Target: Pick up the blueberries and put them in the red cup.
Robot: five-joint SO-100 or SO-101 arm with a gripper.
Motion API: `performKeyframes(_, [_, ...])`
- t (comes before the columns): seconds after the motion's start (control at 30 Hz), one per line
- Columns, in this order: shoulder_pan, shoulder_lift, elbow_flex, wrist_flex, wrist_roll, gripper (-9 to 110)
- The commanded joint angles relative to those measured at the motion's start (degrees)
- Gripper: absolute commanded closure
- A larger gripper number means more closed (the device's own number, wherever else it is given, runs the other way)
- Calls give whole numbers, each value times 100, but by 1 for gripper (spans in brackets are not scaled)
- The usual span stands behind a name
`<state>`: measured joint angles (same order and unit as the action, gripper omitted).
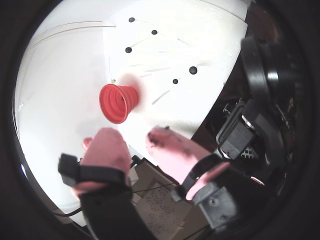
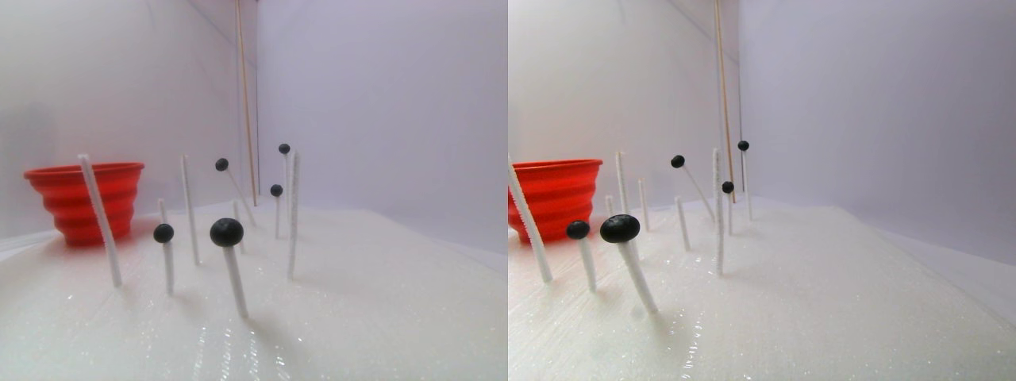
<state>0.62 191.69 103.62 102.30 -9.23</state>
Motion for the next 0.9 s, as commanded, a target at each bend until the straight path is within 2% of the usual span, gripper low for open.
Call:
performKeyframes(0.0, [9, -88, -26, -26, -79, 91])
performKeyframes(0.87, [-9, -88, -88, -53, -88, 91])
